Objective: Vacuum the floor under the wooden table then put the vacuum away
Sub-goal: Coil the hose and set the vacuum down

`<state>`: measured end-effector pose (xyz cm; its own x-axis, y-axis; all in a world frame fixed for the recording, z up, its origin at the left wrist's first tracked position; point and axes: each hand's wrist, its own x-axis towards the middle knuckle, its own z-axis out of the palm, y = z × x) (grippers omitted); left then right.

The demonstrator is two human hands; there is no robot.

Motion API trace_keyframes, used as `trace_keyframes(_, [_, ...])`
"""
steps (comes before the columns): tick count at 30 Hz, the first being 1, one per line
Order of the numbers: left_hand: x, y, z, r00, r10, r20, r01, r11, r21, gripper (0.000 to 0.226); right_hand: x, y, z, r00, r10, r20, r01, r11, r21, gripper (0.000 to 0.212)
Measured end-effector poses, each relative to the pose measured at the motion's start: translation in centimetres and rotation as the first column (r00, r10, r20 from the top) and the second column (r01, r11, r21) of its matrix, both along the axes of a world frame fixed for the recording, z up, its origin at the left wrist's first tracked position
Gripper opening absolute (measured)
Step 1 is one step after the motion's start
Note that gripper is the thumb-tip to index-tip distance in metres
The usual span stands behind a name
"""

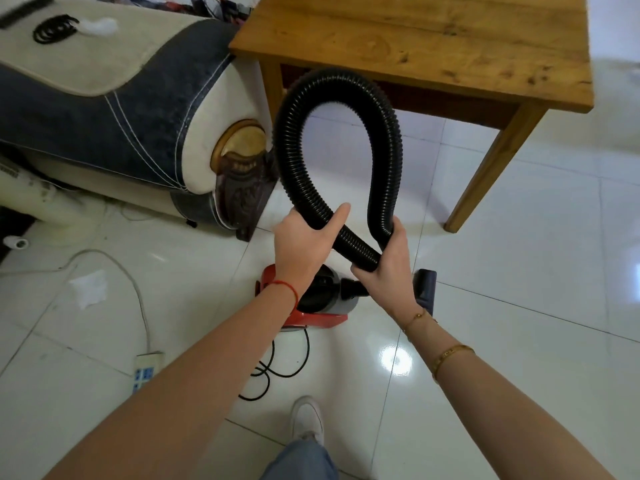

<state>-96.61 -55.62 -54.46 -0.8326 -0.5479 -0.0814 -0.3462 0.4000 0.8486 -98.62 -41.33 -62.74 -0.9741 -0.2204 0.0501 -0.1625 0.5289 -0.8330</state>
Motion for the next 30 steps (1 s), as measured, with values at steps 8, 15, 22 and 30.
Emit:
trace_keyframes(8, [3.9, -2.2, -7.1, 0.948, -0.319, -0.013, 0.31, 0.929, -0.202, 0.043, -1.5, -0.9, -1.5, 0.987, -0.095, -0.13, 0.09, 0.995, -0.044, 0.073])
trace_keyframes(15, [9.0, -5.8, -18.2, 0.965, -0.168, 0.2, 0.237, 0.886, -0.398, 0.039, -2.5, -1.2, -3.0, 0.955, -0.098, -0.28, 0.097, 0.995, -0.017, 0.068])
trace_keyframes(22, [9.9, -8.6, -26.4, 0.887, -0.187, 0.422, 0.341, 0.881, -0.327, 0.056, -2.8, -2.3, -5.1, 0.911, -0.101, -0.4, 0.111, 0.994, 0.004, 0.064])
trace_keyframes(30, [9.8, -9.1, -31.4, 0.887, -0.098, 0.45, 0.252, 0.921, -0.296, 0.059, -2.6, -2.7, -5.6, 0.89, -0.118, -0.441, 0.128, 0.992, -0.008, 0.051])
